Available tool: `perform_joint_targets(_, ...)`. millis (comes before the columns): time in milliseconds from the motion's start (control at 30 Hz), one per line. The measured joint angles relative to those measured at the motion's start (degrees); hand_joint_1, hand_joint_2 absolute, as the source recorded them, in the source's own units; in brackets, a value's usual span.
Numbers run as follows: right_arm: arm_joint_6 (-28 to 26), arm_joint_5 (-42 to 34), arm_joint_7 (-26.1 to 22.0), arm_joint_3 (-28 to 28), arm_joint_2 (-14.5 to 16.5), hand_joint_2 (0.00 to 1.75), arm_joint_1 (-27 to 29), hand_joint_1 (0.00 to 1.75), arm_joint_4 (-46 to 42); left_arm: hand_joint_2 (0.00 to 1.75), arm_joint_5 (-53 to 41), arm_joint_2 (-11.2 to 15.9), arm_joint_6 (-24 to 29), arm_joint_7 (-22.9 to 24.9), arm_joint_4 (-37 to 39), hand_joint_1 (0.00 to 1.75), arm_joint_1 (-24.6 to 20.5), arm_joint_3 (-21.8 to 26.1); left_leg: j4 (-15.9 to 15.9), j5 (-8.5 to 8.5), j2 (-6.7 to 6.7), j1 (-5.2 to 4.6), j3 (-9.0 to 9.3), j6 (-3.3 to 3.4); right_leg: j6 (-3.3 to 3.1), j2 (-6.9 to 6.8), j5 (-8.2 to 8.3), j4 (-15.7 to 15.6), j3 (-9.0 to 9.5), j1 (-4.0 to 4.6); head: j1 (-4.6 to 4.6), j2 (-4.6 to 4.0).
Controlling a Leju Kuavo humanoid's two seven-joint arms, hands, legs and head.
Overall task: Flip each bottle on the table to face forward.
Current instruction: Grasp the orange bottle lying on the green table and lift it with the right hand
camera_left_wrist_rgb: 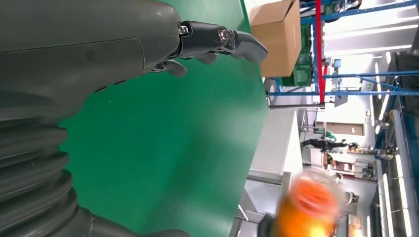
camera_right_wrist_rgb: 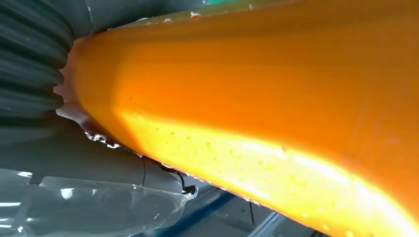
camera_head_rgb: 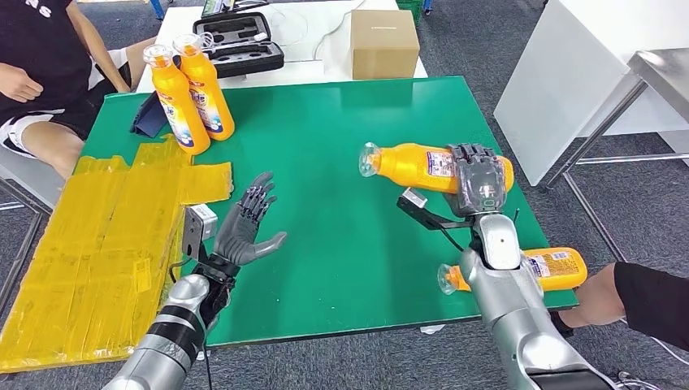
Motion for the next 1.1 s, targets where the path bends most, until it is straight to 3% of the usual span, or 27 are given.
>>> perform_joint_targets(133, 1.61, -14.74, -9.78, -3.18, 4.64, 1.75, 0.09, 1.74, -0.59, 1.75, 0.21, -0.07, 0.03, 1.02, -1.29, 0.00, -0.59, -1.17, -0.01, 0.01, 0.04, 0.04, 0.00, -0.01, -0.02, 0.00, -0.01, 0.00, -0.01, 0.05, 0.02, 0.00)
perform_joint_targets(400, 13.59, -40.29, -17.36, -2.13, 11.74, 1.75, -0.02, 1.74, 0.42, 1.75, 1.52, -0.65, 0.02, 2.39, -2.71, 0.00, -3.72, -4.78, -0.01, 0.04, 0.02, 0.04, -0.02, -0.01, -0.02, -0.01, 0.00, 0.01, -0.02, 0.04, 0.03, 0.00)
perform_joint_targets(667, 16.65, -44.25, -18.58, -0.04, 15.04, 1.75, -0.75, 1.71, 3.34, 1.75, 2.99, -1.43, 0.08, 2.59, -2.72, 0.00, -5.62, -7.35, 0.00, 0.02, 0.04, 0.03, -0.04, -0.01, -0.01, 0.00, 0.00, 0.01, -0.04, 0.03, 0.02, 0.00)
perform_joint_targets(1100, 19.70, -43.91, -19.40, 6.03, 20.00, 1.75, -3.23, 1.69, 12.18, 1.75, 3.66, -2.45, -0.23, 2.26, -1.97, 0.00, -7.58, -9.78, -0.01, 0.03, 0.09, 0.04, -0.06, -0.02, -0.02, 0.01, 0.00, 0.02, -0.10, 0.04, 0.04, 0.00)
